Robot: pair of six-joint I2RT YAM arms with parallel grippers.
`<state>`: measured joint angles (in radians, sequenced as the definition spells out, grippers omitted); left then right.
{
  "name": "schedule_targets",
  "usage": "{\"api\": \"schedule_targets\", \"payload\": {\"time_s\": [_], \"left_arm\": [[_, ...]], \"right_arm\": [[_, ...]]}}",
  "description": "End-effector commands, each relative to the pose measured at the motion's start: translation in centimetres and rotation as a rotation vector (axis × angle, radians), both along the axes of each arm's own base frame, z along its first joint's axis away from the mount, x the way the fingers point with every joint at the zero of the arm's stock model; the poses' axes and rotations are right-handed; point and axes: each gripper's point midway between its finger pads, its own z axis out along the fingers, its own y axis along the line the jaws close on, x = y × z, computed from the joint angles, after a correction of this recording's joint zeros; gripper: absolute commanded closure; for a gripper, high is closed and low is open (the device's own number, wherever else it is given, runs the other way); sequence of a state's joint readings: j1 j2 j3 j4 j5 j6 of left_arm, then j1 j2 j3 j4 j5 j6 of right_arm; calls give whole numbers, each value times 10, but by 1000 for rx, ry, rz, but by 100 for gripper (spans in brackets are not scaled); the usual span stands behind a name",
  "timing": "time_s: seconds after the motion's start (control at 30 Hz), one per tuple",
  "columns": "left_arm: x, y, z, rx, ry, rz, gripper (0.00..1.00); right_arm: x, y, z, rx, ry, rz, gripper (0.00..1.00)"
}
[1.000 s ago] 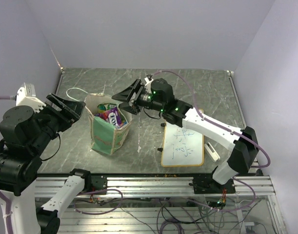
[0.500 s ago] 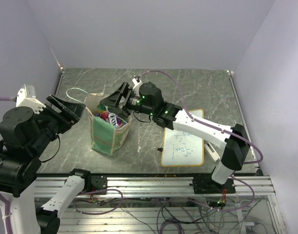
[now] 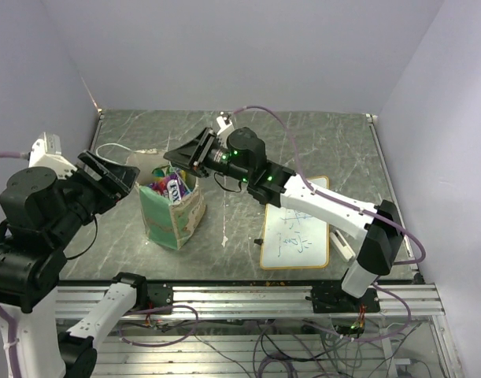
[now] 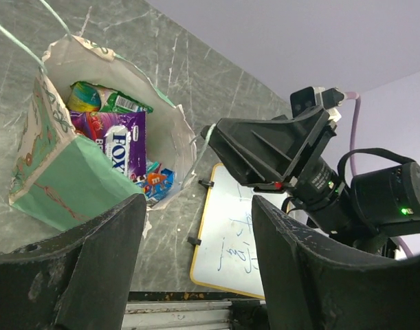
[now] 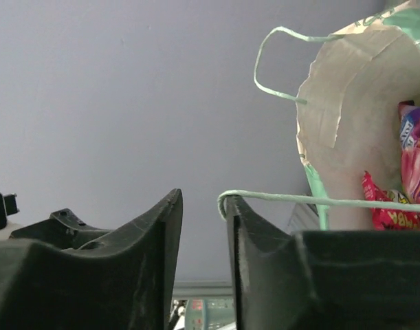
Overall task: Take the snacks out of the paper bag
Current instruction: Adjust the paper bag at the center of the board.
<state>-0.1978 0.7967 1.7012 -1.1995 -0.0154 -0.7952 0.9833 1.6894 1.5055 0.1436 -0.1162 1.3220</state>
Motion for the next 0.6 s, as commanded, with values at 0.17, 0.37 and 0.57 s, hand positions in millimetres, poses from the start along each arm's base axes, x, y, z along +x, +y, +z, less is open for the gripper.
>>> {"api": "schedule_targets", "payload": {"time_s": [0.17,0.37,0.57], "left_arm": [[29,-22,-16,-6,94,-92,27],[57,-21,-26,-2,135,-42,25],[85,-4,-39,152,240,16,20]], "right_arm": [[17,-64,39,-21,-77,-147,83],[33,-115,23,-134,-97,-153,93],[34,-143,-2,-242,-125,-124,99]]}}
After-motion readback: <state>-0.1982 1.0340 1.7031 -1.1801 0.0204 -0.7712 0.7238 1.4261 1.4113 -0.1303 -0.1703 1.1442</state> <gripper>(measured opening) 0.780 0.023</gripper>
